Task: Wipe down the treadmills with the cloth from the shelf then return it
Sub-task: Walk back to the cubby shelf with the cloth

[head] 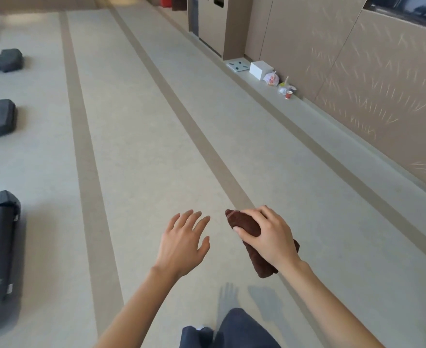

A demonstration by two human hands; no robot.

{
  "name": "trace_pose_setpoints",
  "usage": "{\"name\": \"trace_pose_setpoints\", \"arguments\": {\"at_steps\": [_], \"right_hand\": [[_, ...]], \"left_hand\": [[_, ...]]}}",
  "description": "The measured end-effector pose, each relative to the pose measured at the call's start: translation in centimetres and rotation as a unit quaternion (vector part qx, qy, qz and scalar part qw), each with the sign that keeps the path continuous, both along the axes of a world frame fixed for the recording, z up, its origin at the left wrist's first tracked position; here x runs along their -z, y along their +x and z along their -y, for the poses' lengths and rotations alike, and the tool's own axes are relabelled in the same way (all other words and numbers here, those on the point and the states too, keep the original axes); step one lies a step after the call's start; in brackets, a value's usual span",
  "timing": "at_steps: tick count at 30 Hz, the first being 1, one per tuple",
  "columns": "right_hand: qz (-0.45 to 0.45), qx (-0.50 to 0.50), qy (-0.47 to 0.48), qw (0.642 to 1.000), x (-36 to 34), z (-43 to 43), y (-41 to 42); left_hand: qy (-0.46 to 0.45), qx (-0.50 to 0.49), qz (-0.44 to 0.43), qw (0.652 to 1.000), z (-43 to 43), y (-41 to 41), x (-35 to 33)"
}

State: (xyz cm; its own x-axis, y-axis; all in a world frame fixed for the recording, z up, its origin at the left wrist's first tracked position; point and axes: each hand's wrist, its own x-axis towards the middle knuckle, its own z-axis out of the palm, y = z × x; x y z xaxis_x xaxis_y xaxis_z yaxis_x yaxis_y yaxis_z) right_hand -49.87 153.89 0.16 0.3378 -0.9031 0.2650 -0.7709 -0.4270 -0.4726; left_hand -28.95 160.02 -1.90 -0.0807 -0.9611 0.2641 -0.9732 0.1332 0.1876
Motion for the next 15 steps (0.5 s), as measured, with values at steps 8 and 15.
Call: {"name": "trace_pose_setpoints", "arguments": {"at_steps": [8,15], "right_hand": [[-0.028,-0.030,0.050,0.998,3.9,12.2,1.5],[-0.039,-0.017,0.056,0.998,2.6,29.4,2.4]], "left_hand": [[0.048,0.001,0.007,0.999,12.0,1.7,3.7],[0.041,-0.004,0.028,0.999,28.6,3.6,2.3]]}}
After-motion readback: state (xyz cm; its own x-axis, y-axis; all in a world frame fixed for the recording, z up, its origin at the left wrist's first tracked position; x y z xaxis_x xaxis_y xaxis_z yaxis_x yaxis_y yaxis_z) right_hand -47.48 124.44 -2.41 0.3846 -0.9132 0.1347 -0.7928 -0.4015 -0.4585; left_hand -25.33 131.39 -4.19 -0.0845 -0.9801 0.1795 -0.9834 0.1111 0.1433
